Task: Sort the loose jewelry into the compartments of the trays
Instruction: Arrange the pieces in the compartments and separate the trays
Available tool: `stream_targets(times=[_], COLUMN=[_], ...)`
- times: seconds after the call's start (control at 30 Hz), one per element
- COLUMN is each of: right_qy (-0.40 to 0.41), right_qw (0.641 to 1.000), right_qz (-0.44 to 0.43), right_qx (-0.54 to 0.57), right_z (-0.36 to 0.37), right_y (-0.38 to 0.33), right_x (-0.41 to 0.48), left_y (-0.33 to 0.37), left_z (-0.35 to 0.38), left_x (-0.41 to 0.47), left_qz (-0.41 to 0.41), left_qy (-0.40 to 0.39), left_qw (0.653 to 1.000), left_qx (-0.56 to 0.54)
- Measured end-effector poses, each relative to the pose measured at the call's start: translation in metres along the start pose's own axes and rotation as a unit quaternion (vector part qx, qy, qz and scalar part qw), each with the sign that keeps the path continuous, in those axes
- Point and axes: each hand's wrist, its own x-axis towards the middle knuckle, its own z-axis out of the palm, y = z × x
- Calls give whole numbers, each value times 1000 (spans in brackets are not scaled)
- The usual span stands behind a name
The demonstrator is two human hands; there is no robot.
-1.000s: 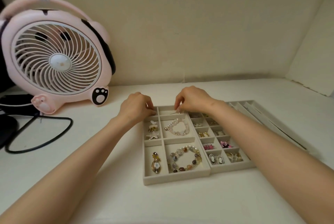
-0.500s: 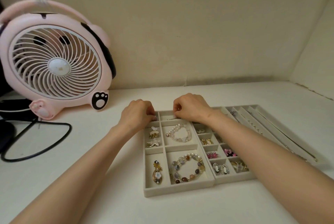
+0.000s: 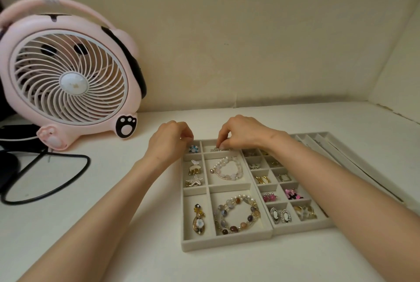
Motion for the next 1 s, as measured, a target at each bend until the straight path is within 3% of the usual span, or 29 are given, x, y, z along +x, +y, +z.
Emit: stream_targets(times=[0.23, 0.43, 0.53, 0.63, 0.7, 0.77, 0.83, 1.0], right_qy=[58, 69, 99, 97, 85, 76, 69, 118], right_qw=[997, 991, 948, 867, 835, 820, 824, 913], right_qz=[1, 30, 54, 79, 80, 79, 72, 65], right_qx=[-44, 113, 298, 482, 538, 562, 557, 384], right_z=[11, 0, -5, -4, 0, 4, 5, 0], right_y=[-3, 2, 1, -2, -6, -12, -15, -9], right_x=[8, 5, 4, 0, -2, -3, -4, -3], left_y=[-4, 1, 12, 22, 24, 24, 23, 28], left_z=[1, 0, 2, 7, 10, 14, 14, 9], left_x=[-1, -4, -6, -6, -6, -5, -3, 7], left_qz=[-4, 13, -1, -61, -64, -46, -23, 47], left_qy=[8, 27, 16, -39, -35, -13, -5, -37], left_qw=[1000, 999, 991, 946, 930, 936, 954, 990], left_qx=[2, -35, -134, -317, -360, -348, -299, -124])
